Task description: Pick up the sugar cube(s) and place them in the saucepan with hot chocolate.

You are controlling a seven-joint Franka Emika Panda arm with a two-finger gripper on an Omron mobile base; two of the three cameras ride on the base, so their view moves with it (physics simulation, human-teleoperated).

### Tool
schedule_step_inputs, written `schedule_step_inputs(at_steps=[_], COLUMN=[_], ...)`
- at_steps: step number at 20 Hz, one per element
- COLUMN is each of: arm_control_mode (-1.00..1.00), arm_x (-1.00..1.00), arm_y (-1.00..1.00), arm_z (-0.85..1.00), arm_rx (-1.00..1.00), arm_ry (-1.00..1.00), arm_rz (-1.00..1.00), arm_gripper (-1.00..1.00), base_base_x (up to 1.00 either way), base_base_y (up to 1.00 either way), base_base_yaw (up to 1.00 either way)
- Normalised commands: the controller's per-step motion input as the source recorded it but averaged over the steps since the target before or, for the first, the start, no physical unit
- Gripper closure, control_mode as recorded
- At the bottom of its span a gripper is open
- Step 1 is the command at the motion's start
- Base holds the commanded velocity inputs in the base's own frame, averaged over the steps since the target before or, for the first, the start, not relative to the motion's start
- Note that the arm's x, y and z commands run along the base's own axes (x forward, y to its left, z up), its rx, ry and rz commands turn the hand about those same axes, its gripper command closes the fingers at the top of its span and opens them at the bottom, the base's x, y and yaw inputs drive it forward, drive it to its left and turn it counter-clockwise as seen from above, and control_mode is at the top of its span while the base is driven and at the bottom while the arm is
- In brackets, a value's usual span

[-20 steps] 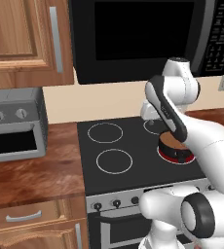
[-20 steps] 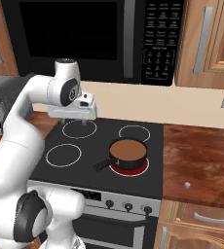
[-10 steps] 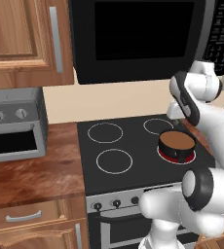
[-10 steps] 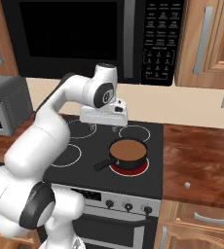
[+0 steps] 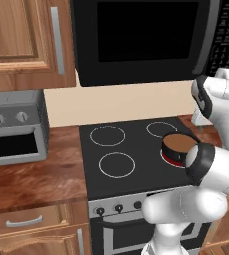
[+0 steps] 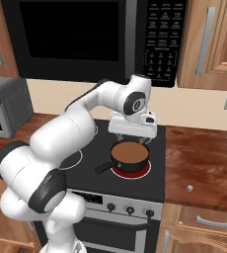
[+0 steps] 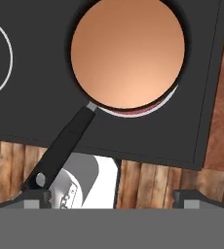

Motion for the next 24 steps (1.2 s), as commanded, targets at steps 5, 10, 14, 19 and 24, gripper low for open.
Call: schedule_step_inputs(at_steps=[5, 10, 14, 19, 24], arm_control_mode=[-1.0, -1.0, -1.0, -1.0, -1.0], arm_x=[0.0, -0.07, -0.15, -0.07, 0.0], arm_y=[-0.45, -0.51, -0.39, -0.36, -0.44], arm_z=[-0.58, -0.53, -0.31, -0.06, 0.0], arm_rx=[0.0, 0.0, 0.0, 0.0, 0.0], arm_ry=[0.0, 0.0, -0.05, -0.12, -0.15], arm_rz=[0.02, 0.0, 0.0, 0.02, 0.01], arm_gripper=[-1.0, -1.0, -1.0, -1.0, -1.0], base_base_x=[0.0, 0.0, 0.0, 0.0, 0.0], base_base_y=[0.0, 0.0, 0.0, 0.0, 0.0], base_base_yaw=[0.0, 0.0, 0.0, 0.0, 0.0])
